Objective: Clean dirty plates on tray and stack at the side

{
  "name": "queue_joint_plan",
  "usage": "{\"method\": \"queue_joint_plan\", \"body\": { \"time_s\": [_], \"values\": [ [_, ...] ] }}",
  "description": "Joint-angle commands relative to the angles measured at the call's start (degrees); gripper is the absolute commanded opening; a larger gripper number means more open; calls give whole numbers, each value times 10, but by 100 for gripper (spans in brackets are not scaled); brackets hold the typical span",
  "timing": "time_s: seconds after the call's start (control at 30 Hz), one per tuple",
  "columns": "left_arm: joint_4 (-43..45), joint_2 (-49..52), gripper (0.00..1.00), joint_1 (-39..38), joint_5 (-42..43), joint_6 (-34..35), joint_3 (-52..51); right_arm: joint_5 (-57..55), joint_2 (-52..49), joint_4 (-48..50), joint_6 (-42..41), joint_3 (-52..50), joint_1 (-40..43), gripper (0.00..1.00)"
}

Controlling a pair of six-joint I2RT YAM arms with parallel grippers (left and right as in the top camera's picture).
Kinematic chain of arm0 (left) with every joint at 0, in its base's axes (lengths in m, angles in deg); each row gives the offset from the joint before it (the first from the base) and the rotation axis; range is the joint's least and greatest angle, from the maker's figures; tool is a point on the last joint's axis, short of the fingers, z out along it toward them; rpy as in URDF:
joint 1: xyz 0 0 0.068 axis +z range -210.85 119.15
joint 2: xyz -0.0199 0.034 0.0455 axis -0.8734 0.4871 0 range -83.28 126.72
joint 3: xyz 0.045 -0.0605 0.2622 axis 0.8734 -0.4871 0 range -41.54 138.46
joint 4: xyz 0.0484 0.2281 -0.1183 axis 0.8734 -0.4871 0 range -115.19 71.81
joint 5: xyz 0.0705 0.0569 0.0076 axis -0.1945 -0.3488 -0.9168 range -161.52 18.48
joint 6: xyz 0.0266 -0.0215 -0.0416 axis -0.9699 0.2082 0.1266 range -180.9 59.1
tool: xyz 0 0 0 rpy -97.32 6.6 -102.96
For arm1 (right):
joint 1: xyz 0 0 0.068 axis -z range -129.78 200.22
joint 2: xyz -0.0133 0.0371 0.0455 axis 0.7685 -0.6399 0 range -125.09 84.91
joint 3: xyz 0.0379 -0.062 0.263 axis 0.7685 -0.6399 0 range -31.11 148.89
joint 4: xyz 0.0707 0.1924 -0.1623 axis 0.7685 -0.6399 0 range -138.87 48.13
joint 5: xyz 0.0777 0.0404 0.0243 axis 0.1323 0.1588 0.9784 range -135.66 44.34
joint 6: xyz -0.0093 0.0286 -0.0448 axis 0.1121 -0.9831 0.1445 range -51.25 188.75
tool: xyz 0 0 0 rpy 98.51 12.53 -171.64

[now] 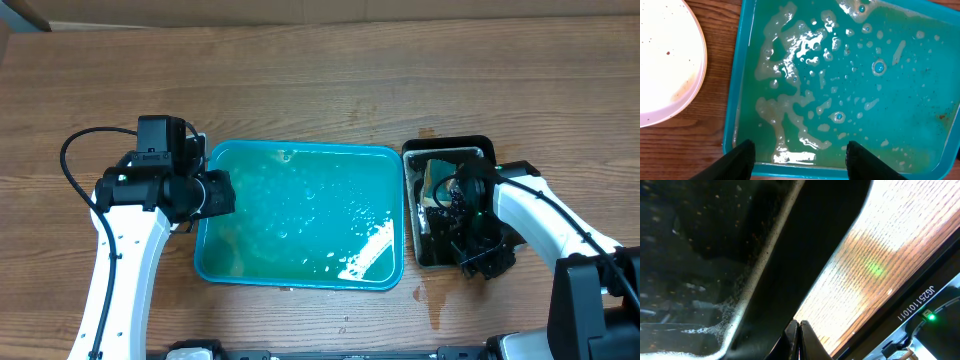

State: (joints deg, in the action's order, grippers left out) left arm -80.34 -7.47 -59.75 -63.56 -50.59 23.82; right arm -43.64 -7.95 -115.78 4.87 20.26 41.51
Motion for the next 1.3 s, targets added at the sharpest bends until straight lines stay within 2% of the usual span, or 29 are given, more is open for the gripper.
{"method": "queue_joint_plan", "body": {
  "time_s": [0.0,0.47,0.83,1.07,1.27],
  "values": [
    [2,0,60,-2,5,-9,7,-11,4,-1,-3,0,1,4],
    [2,0,60,-2,5,-9,7,-11,4,-6,30,0,1,4],
    [8,0,60,-2,5,-9,7,3,33,-66,141,33,-15,4],
    [10,0,60,-2,4,-9,7,44,89,-47,205,43,-109,4],
    [9,0,60,-2,5,-9,7,63,84,8,206,43,-226,4]
  ]
}}
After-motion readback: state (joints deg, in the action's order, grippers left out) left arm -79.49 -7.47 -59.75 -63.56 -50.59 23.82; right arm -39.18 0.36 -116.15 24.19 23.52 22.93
